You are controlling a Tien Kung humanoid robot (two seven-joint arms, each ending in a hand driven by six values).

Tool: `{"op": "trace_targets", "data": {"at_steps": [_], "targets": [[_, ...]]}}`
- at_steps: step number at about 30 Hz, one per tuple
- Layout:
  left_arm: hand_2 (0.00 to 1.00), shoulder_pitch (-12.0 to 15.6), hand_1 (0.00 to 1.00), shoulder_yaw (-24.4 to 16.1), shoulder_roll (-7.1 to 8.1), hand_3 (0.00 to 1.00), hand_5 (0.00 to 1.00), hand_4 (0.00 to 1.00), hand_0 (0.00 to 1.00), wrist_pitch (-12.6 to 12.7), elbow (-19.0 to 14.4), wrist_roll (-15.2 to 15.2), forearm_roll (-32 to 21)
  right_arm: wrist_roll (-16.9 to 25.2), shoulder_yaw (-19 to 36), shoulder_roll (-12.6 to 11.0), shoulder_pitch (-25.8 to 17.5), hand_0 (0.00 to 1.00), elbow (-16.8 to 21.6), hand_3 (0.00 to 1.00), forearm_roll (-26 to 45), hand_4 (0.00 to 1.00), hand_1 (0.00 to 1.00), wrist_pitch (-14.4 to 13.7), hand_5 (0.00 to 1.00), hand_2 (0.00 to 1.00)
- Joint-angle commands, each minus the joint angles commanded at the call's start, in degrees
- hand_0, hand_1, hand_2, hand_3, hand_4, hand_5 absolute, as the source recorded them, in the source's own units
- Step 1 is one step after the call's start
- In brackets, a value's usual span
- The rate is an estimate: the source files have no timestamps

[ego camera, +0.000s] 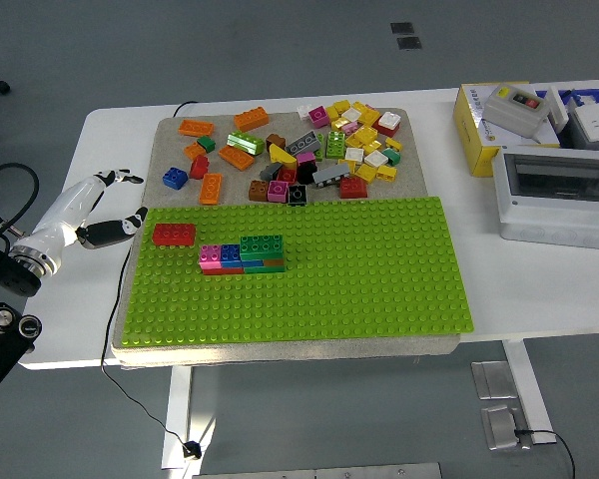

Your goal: Pick up the brick,pile it on top of brick,press brick,pick up the brick,pile it on top of brick,press brick

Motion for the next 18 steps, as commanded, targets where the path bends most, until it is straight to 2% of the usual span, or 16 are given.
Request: {"op": "trace_targets", "data": {"at_steps": [5, 6, 7, 12, 13, 15, 18], "targets": [[0.938, -0.4, 0.936, 1.2, -1.23, 0.794, 0.296, 0.605, 0.983, 0.0, 1.4, -1.6, 0.3, 0.2, -0.4, 0.2, 0.1, 0.71, 0.0, 0.798, -0.2, 0.637, 0.655, 0.1, 0.998, 0.622], [0.938, -0.8, 0.936, 2.0, -1.26, 0.794, 0.296, 0.605, 0.983, 0.0, 2.0, -2.1, 0.4, 0.3, -0.5, 0.2, 0.2, 0.71, 0.0, 0.798, -0.1, 0.637, 0.655, 0.1, 0.998, 0.622], [0.945, -1.4, 0.94, 2.9, -1.26, 0.798, 0.225, 0.605, 0.983, 0.1, 2.6, -2.6, 0.5, 0.3, -0.6, 0.2, 0.2, 0.71, 0.0, 0.793, 0.0, 0.64, 0.655, 0.2, 0.998, 0.621], [0.945, -3.9, 0.94, 5.9, -1.8, 0.798, 0.225, 0.605, 0.983, 0.7, 5.5, -4.7, 3.2, 0.4, -0.6, 0.1, 0.4, 0.71, 0.0, 0.793, -0.4, 0.64, 0.655, 0.4, 0.998, 0.621], [0.958, -4.1, 0.955, 5.9, -1.96, 0.842, 0.095, 0.578, 0.99, 0.7, 5.7, -4.8, 3.6, 0.5, -0.6, 0.1, 0.4, 0.71, 0.0, 0.79, -0.4, 0.636, 0.654, 0.4, 0.998, 0.621], [0.958, -3.7, 0.955, 4.7, -2.51, 0.842, 0.095, 0.578, 0.99, 0.8, 5.7, -5.3, 3.3, 0.5, -0.5, 0.1, 0.4, 0.71, 0.0, 0.79, -0.6, 0.636, 0.654, 0.5, 0.998, 0.621], [0.958, -1.4, 0.955, 1.0, -4.22, 0.842, 0.095, 0.578, 0.99, 1.8, 5.3, -7.2, 0.0, 0.8, -0.3, 0.0, 0.5, 0.71, 0.0, 0.79, -0.9, 0.636, 0.654, 0.5, 0.998, 0.621]]}}
